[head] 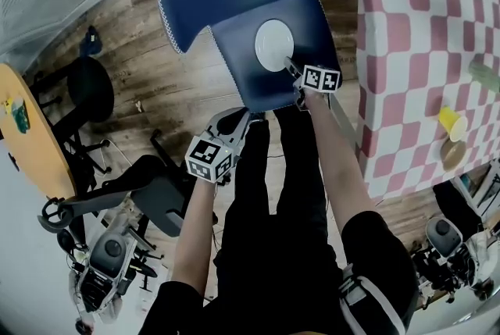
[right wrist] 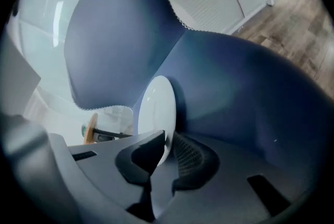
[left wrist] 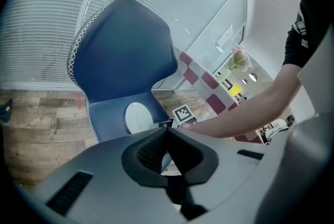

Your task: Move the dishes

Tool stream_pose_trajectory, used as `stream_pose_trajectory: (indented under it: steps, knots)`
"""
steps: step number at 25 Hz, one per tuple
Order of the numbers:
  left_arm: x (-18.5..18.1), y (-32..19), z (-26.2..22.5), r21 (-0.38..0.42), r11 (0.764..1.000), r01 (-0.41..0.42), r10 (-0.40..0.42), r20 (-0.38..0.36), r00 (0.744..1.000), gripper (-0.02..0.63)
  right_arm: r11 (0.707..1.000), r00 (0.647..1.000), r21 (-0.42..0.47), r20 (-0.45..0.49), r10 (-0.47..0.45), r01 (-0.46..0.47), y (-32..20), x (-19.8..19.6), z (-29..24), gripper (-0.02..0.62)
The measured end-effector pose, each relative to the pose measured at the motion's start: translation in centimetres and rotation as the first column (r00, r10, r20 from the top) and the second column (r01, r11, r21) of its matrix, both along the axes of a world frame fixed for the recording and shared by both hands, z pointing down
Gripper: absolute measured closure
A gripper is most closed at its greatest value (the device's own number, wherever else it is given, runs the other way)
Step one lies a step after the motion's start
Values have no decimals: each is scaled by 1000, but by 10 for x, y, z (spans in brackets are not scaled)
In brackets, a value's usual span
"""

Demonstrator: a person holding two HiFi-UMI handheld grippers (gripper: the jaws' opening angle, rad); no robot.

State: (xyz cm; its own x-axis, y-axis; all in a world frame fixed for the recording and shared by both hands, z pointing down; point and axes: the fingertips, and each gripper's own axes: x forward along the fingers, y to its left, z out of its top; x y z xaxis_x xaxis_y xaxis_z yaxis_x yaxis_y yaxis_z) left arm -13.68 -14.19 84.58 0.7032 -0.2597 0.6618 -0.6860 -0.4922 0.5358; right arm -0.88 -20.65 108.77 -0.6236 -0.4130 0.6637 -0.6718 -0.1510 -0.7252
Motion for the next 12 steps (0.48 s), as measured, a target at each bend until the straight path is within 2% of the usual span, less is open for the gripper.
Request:
stream_pose_trajectory:
  steps: [2,6,12]
  knots:
    - [1,0,0,-4,1000,-2,2,-1,1000,584,999,997,-29,67,44,-42,-2,-5,0,538]
    - [-3,2,-1,-8,1000,-22,22,11,1000,584,990,984,-59,121,134,-127,-3,-7,-4,555]
    - [-8,10,-42,9,999,-36,36,-1,999,584,983,968,-79,178,176,-164,12,-16,-49,568]
